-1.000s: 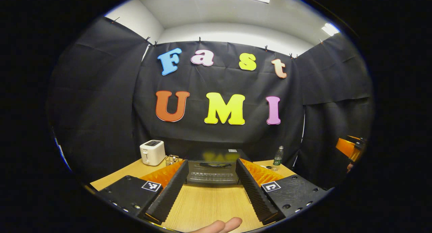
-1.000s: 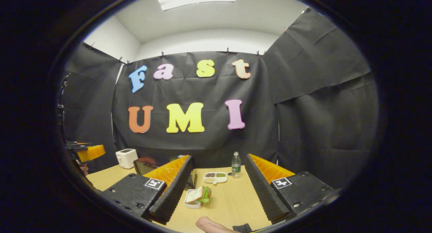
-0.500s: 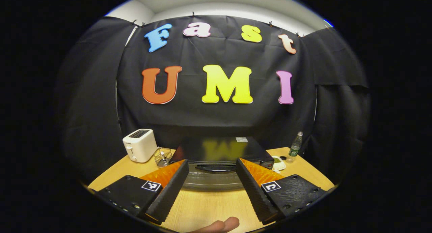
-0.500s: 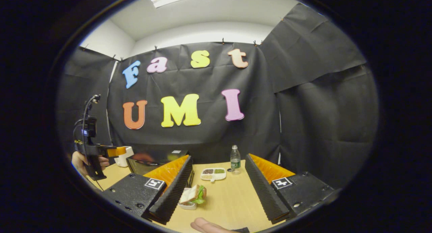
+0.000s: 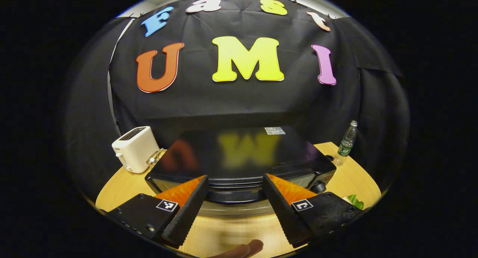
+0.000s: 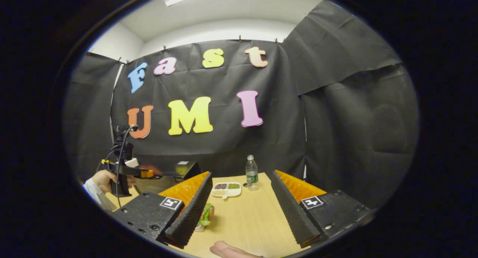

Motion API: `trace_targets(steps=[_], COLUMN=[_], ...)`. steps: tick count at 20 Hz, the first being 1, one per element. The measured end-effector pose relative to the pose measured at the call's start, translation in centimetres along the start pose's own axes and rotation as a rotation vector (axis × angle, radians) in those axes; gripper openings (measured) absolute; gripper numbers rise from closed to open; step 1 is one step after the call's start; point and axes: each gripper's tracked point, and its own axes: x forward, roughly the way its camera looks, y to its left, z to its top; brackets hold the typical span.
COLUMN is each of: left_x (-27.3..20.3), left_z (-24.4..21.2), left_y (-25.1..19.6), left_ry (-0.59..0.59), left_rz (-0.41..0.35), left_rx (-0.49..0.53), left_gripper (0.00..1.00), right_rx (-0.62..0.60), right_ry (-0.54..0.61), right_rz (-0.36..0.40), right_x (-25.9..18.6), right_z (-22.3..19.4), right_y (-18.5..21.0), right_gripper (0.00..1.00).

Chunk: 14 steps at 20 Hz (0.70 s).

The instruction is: Open the electric oven with the left hand, put the food in, and close the electric oven.

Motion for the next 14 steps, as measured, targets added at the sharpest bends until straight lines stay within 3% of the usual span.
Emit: trace_targets(steps=[1, 2, 4, 5, 6, 14], left_x=[0.0, 0.0, -0.3, -0.5, -0.6, -4.7], left_z=[0.2, -1.0, -0.6, -0.7, -0.8, -3.5], left_y=[-0.1, -0.3, -0.1, -0.2, -0.3, -0.5], left_ry=[-0.011, 0.037, 0.026, 0.021, 0.023, 0.032], left_rz=[-0.009, -0.008, -0.013, -0.014, -0.018, -0.039], left_rx=[0.001, 0.001, -0.006, -0.017, -0.027, -0.041], left_gripper=[0.87, 0.94, 0.97, 0.84, 0.97, 0.98], right_rx=[0.01, 0.016, 0.023, 0.02, 0.016, -0.076], right_ry=[0.006, 0.015, 0.026, 0.028, 0.025, -0.008], right_rz=[0.006, 0.002, -0.004, -0.01, -0.012, -0.047], right_x=[0.1, 0.3, 0.3, 0.2, -0.1, -2.7], right_z=[-0.4, -0.7, -1.0, -1.0, -0.8, 0.5], right_y=[0.0, -0.1, -0.2, -0.3, -0.2, 1.5], right_gripper=[0.96, 0.96, 0.96, 0.96, 0.96, 0.96])
